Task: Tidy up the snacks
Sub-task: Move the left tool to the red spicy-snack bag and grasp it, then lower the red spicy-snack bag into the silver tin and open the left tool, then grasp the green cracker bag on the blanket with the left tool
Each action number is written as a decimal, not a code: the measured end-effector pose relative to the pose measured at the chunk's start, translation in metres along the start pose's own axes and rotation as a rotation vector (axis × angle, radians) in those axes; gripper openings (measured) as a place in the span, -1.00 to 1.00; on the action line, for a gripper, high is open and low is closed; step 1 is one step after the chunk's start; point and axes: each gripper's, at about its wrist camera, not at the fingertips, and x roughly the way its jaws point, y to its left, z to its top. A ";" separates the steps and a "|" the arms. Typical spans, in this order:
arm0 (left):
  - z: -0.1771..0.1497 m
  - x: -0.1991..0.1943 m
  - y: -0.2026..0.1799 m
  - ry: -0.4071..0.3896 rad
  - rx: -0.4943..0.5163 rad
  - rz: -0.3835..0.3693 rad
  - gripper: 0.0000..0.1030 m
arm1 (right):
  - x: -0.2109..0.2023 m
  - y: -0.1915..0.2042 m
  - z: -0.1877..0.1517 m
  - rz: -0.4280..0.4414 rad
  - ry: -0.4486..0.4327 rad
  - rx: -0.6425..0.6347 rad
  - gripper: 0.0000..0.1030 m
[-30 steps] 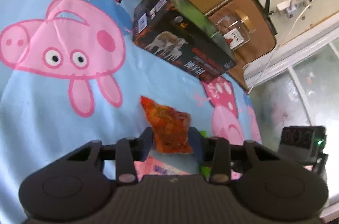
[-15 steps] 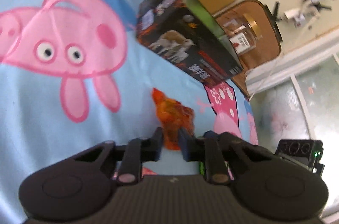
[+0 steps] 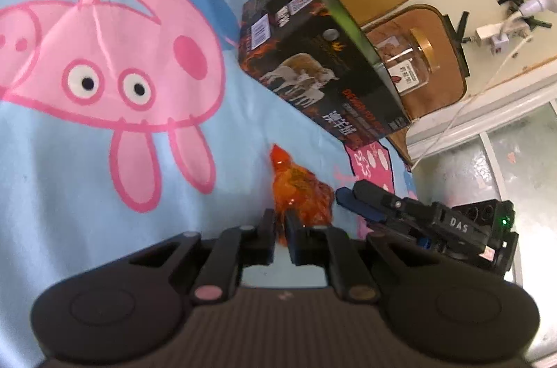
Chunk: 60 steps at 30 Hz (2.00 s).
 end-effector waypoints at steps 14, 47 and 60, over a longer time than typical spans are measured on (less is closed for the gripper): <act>0.005 0.004 0.003 -0.020 -0.027 -0.017 -0.90 | 0.025 0.014 -0.007 0.141 0.108 0.004 -0.65; 0.114 0.073 -0.133 -0.164 0.343 0.184 -0.58 | -0.032 0.032 0.100 -0.186 -0.384 -0.372 -0.14; 0.000 0.022 -0.106 0.028 0.379 0.125 -0.37 | -0.106 0.005 -0.034 -0.032 -0.233 -0.126 -0.14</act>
